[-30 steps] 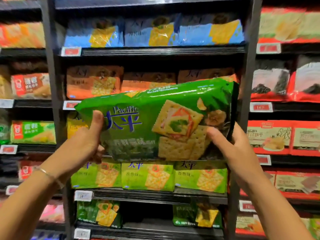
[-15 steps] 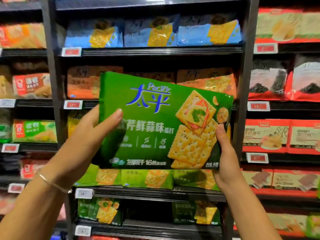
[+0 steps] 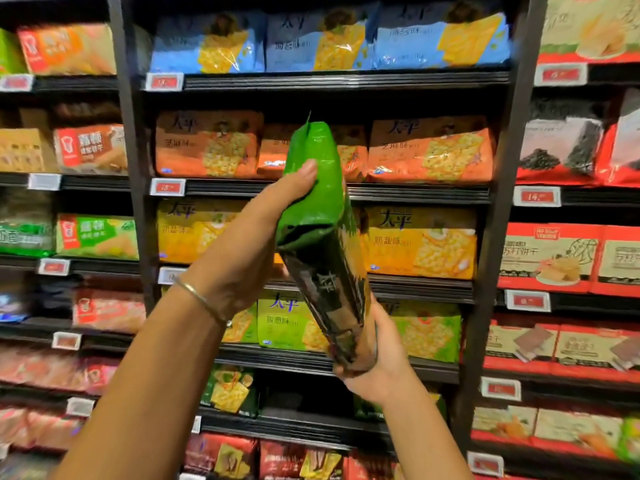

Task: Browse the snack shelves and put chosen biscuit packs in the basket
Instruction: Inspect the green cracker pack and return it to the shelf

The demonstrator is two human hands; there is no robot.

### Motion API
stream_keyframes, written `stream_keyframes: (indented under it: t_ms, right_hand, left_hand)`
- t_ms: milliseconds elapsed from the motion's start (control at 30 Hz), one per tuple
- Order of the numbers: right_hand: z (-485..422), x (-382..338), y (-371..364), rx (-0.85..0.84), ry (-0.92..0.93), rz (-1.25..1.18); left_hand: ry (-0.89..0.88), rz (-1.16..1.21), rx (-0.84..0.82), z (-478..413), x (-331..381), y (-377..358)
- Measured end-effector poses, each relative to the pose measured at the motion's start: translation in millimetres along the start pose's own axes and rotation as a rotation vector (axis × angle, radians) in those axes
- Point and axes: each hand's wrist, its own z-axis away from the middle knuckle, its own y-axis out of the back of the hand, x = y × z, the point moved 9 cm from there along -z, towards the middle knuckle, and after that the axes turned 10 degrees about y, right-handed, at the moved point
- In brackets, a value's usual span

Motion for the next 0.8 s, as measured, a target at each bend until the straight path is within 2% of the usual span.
stream_keyframes:
  t_ms: [167, 367, 533, 600, 733, 800]
  right_hand:
    - [3, 29, -8, -0.087, -0.077, 0.072]
    - [4, 28, -4, -0.149, -0.081, 0.140]
    - [16, -16, 23, -0.195, 0.014, 0.084]
    - [20, -37, 19, -0.256, 0.060, 0.049]
    - [17, -50, -3, -0.366, 0.071, 0.058]
    - [15, -46, -7, -0.383, 0.028, 0.031]
  left_hand:
    - [0.055, -0.046, 0.086, -11, -4, 13]
    - [0.094, 0.017, 0.070, -9, -15, 33]
    - [0.155, 0.306, 0.042, 16, -47, 95]
    - [0.186, 0.359, 0.111, 32, -74, 121]
    - [0.219, 0.639, 0.201, 62, -141, 151]
    - [0.255, 0.797, 0.114, 71, -169, 143]
